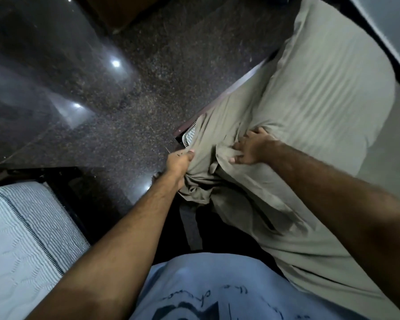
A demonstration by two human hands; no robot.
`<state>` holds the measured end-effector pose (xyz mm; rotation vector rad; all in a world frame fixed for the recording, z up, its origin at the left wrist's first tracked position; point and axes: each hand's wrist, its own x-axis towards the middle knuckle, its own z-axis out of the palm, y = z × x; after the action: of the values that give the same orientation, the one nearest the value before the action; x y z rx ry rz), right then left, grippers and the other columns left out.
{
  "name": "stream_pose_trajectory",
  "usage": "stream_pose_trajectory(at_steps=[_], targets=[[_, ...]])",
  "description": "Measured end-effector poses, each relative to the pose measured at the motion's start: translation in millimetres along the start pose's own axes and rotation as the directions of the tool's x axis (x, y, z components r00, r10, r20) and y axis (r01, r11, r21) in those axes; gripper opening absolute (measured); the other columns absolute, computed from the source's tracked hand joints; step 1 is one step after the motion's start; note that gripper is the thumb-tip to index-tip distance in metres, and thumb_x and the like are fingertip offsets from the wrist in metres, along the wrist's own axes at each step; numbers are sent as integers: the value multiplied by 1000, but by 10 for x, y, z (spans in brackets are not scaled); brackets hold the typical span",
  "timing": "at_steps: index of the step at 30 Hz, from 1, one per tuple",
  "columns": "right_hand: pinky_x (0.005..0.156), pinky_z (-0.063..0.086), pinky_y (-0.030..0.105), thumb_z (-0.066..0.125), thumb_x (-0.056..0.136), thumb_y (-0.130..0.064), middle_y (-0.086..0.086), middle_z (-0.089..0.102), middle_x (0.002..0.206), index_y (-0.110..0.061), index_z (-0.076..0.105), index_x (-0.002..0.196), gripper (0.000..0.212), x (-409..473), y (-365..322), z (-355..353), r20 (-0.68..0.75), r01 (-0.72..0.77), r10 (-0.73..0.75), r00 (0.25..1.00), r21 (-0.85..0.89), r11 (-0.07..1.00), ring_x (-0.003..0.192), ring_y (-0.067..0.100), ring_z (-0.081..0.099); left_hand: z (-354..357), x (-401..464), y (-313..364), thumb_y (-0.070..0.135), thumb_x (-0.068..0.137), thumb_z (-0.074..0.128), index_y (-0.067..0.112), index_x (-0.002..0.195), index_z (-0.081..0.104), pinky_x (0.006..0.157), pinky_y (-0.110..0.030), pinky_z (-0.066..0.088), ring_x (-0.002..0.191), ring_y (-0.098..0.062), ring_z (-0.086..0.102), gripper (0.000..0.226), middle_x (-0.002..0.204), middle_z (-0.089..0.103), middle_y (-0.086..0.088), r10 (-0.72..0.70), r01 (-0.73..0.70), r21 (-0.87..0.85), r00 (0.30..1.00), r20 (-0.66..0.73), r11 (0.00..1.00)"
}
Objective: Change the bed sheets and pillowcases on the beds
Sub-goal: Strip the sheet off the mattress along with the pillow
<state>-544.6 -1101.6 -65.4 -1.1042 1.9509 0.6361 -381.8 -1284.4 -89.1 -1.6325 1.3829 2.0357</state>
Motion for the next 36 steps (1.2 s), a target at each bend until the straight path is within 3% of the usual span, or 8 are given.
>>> stream_pose_trajectory(at_steps=[5,9,16,20,23,29,33,36], targets=[[112,19,53,39,84,-83,-4,40,156,-40,36,151,80,-90,150,160,96,27,-31,995,49,998,143,28,32,71,-43,68,19,101,58,16,91,73,98,-50,52,91,-21,63,18,100,72,-9,185,-186,-13,981,-52,982],[115,21,47,39,93,-74,2,41,156,-33,42,151,71,-146,148,-21,138,-51,16,990,253,966,145,30,32,272,-283,259,16,105,52,12,105,72,91,-34,54,94,-16,66,20,104,73,-7,372,-377,-16,906,200,926],[92,41,34,36,103,-58,25,66,115,-9,62,98,56,105,90,-473,-179,11,560,809,957,291,115,35,60,460,-511,168,40,96,59,18,86,72,62,-24,37,64,2,48,28,64,55,18,255,-662,326,624,738,675],[108,38,42,52,95,-62,19,57,134,-2,53,132,70,176,-63,-513,-181,-151,429,885,761,631,131,37,49,414,-560,238,43,92,55,27,63,48,55,-31,27,55,-1,33,34,56,36,13,147,-804,441,531,835,399],[97,50,44,48,103,-24,16,59,135,-2,51,134,38,187,-84,-395,-183,-328,532,827,611,720,124,34,58,367,-549,383,41,91,55,14,69,54,57,-31,32,61,-5,39,35,62,43,12,104,-829,415,482,870,374],[94,52,44,40,101,-7,16,62,132,-3,57,131,35,80,-110,-477,-133,-435,625,769,608,664,122,36,61,248,-449,656,41,94,60,-4,76,66,63,-32,33,68,-13,43,49,67,49,-3,98,-714,351,505,858,606],[98,48,38,49,101,-13,20,62,131,3,58,129,34,73,52,-676,93,-355,671,735,896,265,122,34,59,325,-440,737,30,103,54,3,80,72,61,-29,41,64,-21,57,40,70,73,-2,127,-509,356,693,710,784],[77,45,31,48,102,-20,17,62,100,3,65,112,30,-51,69,-799,77,-166,706,704,984,58,94,26,60,454,-324,913,17,108,45,1,95,66,44,-11,35,46,2,56,30,72,67,-4,139,-385,366,825,548,847]])
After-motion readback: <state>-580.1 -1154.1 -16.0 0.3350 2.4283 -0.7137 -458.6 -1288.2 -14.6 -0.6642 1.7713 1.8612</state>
